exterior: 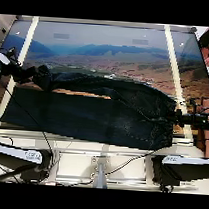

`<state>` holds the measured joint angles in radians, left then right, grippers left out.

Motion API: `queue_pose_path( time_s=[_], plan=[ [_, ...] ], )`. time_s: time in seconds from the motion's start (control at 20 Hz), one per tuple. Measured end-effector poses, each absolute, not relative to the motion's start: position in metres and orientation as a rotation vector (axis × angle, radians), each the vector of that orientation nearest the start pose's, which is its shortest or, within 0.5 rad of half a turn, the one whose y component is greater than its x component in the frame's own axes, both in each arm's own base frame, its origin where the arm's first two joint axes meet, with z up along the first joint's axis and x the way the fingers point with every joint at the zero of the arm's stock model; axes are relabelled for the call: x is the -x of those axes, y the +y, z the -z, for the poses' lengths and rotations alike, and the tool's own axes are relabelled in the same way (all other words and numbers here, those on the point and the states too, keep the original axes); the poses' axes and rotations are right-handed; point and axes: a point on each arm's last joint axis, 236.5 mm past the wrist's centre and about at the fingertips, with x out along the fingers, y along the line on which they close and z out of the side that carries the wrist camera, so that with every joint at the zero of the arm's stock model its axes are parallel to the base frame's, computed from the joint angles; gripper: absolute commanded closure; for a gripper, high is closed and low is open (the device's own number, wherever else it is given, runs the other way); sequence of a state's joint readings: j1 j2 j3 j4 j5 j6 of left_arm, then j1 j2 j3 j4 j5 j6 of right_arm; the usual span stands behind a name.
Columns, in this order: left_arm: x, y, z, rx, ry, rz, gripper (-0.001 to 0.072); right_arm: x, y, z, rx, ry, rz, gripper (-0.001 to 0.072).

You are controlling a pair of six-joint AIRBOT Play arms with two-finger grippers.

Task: Fold the clothes and pants, and hang the long-sleeved shirts on hangers.

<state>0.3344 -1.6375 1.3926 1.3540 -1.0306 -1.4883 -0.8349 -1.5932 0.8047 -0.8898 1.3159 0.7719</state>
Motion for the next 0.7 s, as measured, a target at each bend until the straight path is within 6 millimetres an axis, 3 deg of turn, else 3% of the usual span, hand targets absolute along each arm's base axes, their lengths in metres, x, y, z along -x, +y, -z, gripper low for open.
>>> queue_pose_path(
  time_s=[0.25,0.3,0.35,0.45,0.55,0.6,0.7],
  plan=[
    [-0.458,0.112,0.073,0.337,1.264,-0.148,0.0018,-0.260,-0.072,0.126,-0.896,1.379,-0.313,0.0675],
    [-0.460,0.112,0.077,0.332,1.264,-0.148,0.0051,-0.260,-0.072,0.126,-0.896,1.379,-0.313,0.0675],
    [-0.463,0.111,0.081,0.329,1.259,-0.147,0.0162,-0.260,-0.072,0.126,-0.896,1.379,-0.313,0.0675],
    [-0.470,0.109,0.085,0.320,1.239,-0.145,0.0304,-0.260,-0.072,0.126,-0.896,1.379,-0.313,0.0675],
    [-0.478,0.108,0.086,0.310,1.212,-0.145,0.0636,-0.260,-0.072,0.126,-0.895,1.379,-0.313,0.0675],
    [-0.481,0.108,0.086,0.307,1.202,-0.146,0.0692,-0.260,-0.072,0.126,-0.895,1.379,-0.313,0.0675],
    [-0.486,0.108,0.086,0.302,1.183,-0.148,0.0691,-0.260,-0.072,0.126,-0.895,1.379,-0.313,0.0675]
  ],
)
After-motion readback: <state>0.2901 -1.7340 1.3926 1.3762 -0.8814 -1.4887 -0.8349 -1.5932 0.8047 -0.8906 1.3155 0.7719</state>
